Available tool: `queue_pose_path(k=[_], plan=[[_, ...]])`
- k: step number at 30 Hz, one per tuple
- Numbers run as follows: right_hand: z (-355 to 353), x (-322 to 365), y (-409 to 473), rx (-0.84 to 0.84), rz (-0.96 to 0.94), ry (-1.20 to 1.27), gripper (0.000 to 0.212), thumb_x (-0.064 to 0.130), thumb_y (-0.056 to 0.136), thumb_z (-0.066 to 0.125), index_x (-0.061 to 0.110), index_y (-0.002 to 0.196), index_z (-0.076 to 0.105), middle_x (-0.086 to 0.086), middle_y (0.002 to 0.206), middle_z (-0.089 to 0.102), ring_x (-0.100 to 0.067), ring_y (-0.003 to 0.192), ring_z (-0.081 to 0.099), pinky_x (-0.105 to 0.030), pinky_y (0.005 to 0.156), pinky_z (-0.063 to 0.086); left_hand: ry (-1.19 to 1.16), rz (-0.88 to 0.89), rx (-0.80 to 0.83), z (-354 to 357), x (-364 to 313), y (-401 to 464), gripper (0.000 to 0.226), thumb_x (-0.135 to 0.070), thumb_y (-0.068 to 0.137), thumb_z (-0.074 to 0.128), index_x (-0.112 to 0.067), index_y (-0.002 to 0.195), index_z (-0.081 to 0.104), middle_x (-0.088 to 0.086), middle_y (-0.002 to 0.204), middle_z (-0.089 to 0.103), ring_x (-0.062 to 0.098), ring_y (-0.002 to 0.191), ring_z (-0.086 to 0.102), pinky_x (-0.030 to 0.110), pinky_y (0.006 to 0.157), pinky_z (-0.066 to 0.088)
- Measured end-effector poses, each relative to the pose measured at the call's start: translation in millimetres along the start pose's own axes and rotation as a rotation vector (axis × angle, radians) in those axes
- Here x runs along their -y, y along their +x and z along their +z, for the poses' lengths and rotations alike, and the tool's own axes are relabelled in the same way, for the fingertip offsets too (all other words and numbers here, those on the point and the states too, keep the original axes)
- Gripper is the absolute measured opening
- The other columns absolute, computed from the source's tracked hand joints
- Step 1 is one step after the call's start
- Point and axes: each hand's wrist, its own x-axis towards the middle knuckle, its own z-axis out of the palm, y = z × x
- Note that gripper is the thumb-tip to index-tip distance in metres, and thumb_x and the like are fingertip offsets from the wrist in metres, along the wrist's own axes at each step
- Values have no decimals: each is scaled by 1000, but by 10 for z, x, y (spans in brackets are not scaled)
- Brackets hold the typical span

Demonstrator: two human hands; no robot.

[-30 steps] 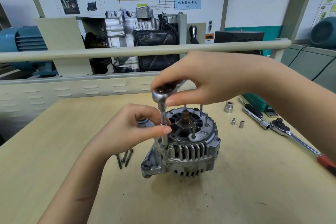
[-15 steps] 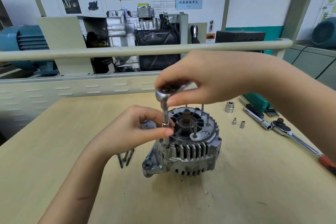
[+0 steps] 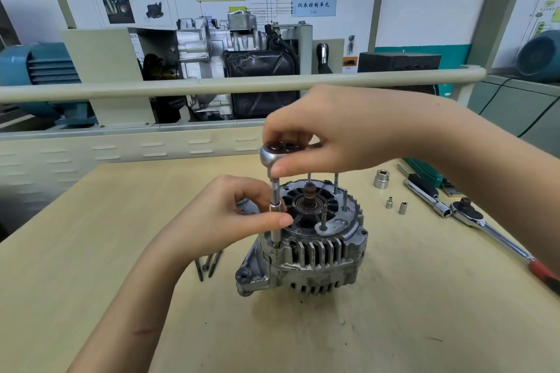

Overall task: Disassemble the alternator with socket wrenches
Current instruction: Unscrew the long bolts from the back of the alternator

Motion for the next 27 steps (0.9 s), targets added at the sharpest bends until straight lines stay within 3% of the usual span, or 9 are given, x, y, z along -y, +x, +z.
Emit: queue_pose_path(k=[3,7,10,14,16,18,20,23,27], plan=[[-25,-18,1,27,-34,23,19,35,89,52,21,99,59,17,83,57,-3,75,50,-18,71,39,-41,19,83,-26,-8,-23,8,-39,71,75,-31,71,73,-3,84,72,7,81,65,19,75,49],[-28,-7,21,30,-64,-26,8,34,91,51,27,87,52,18,76,52,0,73,48,-21,70,38,59,49,28,-29,44,-13,47,-52,64,69,-5,65,66,16,77,65,21,76,61,24,81,47],[-8,-10,43,-6,-29,-40,23,46,86,48,25,92,56,18,71,49,6,68,47,-13,64,35,131,75,-47,13,-4,-10,38,-45,61,73,-11,57,57,3,63,55,9,61,49,8,62,36],[26,-3,47,-44,34,24,44,60,76,44,23,96,57,25,61,53,17,59,43,-7,58,34,135,63,-116,35,-10,-16,47,-56,58,76,-14,55,54,5,61,52,4,56,43,13,52,31],[35,2,40,-22,31,89,38,55,79,49,24,99,57,33,62,51,14,57,44,-6,59,35,137,37,-83,12,-6,-22,40,-57,58,75,-20,58,61,-4,64,59,3,61,51,14,56,37],[28,14,25,-21,21,118,32,49,81,54,24,100,58,13,57,51,9,57,45,-8,59,36,57,23,17,-2,-12,-25,20,-51,65,75,-32,67,70,-14,84,69,0,81,61,16,74,45],[18,26,14,-9,0,121,32,46,82,56,23,104,59,12,69,54,5,67,49,-12,64,39,-25,24,117,-18,-29,-34,5,-41,70,70,-38,73,72,-20,92,69,-3,90,62,10,79,45],[-3,24,10,20,-9,128,33,43,83,56,21,108,59,8,96,63,-4,87,56,-25,78,43,-32,32,165,-58,-10,-35,15,-34,70,65,-24,79,73,-19,90,71,-3,88,64,8,76,46],[-15,29,31,-5,-11,48,32,50,81,54,20,92,60,10,70,55,2,67,51,-15,62,40,5,44,99,-45,-36,-48,38,-43,68,70,-6,71,72,-8,84,72,-1,81,65,7,78,42]])
